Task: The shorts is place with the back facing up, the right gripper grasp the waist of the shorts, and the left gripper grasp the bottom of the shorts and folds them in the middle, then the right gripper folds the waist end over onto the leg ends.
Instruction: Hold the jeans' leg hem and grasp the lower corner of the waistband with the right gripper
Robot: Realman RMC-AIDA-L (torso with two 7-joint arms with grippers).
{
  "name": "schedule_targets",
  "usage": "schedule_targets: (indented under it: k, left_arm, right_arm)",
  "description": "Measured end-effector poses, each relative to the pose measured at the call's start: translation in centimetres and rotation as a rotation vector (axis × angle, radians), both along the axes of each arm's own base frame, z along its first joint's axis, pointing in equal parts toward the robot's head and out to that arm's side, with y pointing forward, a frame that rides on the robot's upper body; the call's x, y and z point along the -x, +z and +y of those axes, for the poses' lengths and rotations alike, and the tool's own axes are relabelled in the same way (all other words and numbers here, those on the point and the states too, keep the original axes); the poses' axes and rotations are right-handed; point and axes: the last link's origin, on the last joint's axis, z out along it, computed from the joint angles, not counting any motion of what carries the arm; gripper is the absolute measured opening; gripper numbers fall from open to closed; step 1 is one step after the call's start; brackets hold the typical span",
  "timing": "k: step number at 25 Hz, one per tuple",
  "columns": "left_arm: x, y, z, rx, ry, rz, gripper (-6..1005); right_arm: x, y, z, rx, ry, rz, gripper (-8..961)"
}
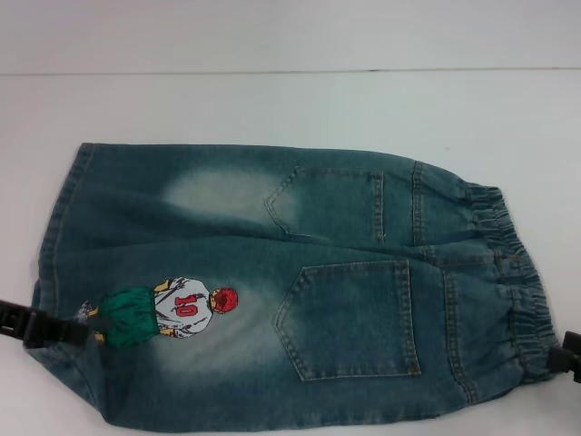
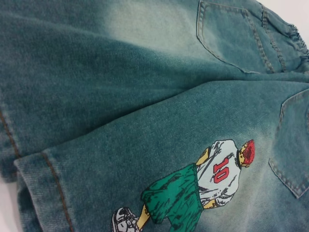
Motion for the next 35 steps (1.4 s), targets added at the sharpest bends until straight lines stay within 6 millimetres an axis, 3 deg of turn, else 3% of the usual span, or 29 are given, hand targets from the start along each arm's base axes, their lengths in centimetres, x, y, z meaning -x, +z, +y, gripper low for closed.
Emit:
schedule_targets:
  k: [17, 35]
  left_arm:
    - [-0.10, 0.01, 0.17, -0.003, -0.004, 0.001, 46]
    - [0.01, -0.13, 0.31, -0.005, -0.004, 0.005, 47]
  right_arm:
    - [-0.09, -0.77, -0.18, 0.035, -0.010, -0.013, 628]
    - [-0.12, -0.65, -0.22, 0.030, -0.020, -0.005, 623]
